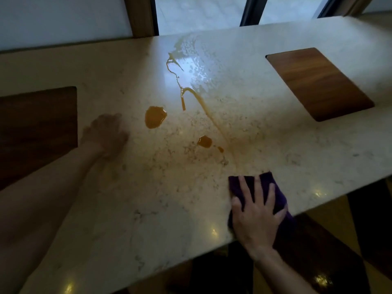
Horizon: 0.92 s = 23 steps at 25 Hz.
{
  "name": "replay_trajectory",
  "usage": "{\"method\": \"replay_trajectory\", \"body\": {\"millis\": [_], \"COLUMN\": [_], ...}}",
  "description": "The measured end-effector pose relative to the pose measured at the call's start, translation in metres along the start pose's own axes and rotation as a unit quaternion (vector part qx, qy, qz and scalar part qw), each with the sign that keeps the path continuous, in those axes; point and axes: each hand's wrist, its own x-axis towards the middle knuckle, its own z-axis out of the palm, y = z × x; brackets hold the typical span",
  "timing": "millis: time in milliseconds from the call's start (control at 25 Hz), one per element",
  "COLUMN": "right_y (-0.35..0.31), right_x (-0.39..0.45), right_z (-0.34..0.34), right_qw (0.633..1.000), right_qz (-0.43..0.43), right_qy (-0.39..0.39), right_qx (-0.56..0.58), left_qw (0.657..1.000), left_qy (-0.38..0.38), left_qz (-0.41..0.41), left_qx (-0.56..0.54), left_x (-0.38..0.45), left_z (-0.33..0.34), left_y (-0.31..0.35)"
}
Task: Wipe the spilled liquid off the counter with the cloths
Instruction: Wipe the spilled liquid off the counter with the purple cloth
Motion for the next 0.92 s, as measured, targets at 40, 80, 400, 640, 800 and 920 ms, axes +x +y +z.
{"method": "replay_trajectory", "body": {"millis": [40, 80, 400, 640, 800, 920], "right_y": [-0.013, -0.026, -0.120, -0.207, -0.271, -0.323], "right_x": [-0.007, -0.019, 0.076, 0.252, 0.374, 0.454], "right_z": [0.005, 0.012, 0.013, -0.013, -0.041, -0.057], "right_qw": [1.000, 1.000, 1.000, 0.996, 0.998, 0.996], "right_qz": [0.011, 0.017, 0.007, -0.005, -0.019, -0.056], "right_qy": [-0.001, -0.006, 0.014, 0.086, 0.063, 0.069], "right_qx": [0.000, -0.007, -0.024, -0.019, 0.004, -0.001], "left_qw": [1.000, 1.000, 0.998, 0.993, 0.992, 0.991], "left_qy": [-0.015, -0.016, 0.017, 0.034, 0.010, 0.021], "left_qz": [0.001, -0.001, -0.035, -0.048, -0.035, -0.041], "left_qx": [-0.009, -0.014, 0.053, 0.102, 0.120, 0.127], "left_x": [-0.002, -0.001, 0.040, 0.084, 0.079, 0.084], "left_z": [-0.004, -0.005, -0.010, 0.010, 0.016, 0.020], "left_y": [0.005, 0.003, -0.010, -0.028, -0.032, -0.038]}}
